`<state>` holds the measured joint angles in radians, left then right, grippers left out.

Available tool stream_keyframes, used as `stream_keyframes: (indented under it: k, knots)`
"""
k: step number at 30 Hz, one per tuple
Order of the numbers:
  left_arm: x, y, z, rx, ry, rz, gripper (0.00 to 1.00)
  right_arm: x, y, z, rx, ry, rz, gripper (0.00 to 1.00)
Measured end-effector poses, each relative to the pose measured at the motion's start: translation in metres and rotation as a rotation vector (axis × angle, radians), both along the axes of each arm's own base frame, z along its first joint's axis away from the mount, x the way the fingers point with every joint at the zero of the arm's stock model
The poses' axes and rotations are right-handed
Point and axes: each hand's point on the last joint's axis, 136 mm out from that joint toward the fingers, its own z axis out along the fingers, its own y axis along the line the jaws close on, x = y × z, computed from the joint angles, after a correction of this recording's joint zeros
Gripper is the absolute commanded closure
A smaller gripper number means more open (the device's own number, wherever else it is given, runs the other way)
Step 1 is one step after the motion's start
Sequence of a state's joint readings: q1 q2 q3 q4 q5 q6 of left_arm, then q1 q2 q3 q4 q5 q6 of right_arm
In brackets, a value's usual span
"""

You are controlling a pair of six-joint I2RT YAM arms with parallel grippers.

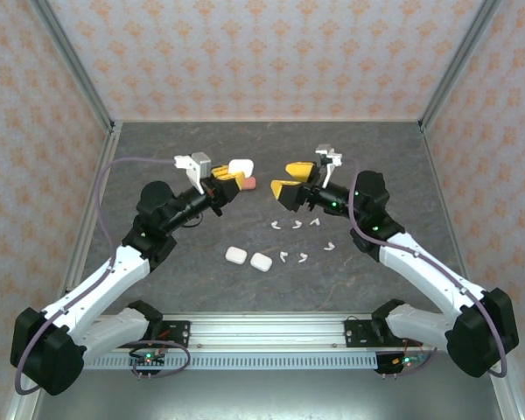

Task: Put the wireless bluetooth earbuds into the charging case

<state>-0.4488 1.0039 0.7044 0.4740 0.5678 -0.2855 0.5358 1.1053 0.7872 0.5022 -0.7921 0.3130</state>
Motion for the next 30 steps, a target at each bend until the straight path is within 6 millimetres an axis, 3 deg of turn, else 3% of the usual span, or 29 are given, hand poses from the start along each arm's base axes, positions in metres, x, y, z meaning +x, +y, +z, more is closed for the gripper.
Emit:
stream_keyframes:
  k: [6,15,30]
  knots:
    - [-0.005,-0.008,0.009,0.005,-0.031,-0.025,1.00,0.003,0.015,0.023,0.017,-0.035,0.037,0.13]
    - [-0.009,-0.011,0.012,0.014,-0.051,-0.046,1.00,0.026,0.029,0.008,-0.015,0.012,0.036,0.23]
    - [-0.007,-0.016,0.009,0.031,-0.050,-0.058,1.00,0.033,0.036,0.005,-0.024,0.028,0.037,0.30]
